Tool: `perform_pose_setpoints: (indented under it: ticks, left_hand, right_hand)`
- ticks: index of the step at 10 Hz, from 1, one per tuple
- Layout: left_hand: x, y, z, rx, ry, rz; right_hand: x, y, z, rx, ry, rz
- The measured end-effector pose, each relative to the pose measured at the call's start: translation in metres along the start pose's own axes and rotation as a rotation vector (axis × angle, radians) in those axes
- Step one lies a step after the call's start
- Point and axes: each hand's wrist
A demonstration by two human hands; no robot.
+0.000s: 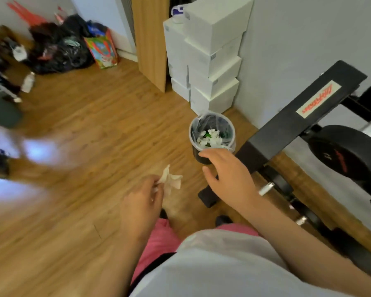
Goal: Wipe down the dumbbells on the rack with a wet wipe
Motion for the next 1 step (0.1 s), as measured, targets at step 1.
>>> perform_pose_setpoints:
  ticks: [1]
  left_hand:
    - [0.0511, 0.0340, 0.0528, 0.056, -0.084, 0.054]
  right_hand:
    - [0.0298, -0.0293, 0.0289, -0.044, -0.122, 0.051]
Point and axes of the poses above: each hand's wrist, its own z-axis towards the middle knuckle, its own y-axis out of the back of the hand, x = y × z, and after that the axes turned 3 degrees about -z, right-handed
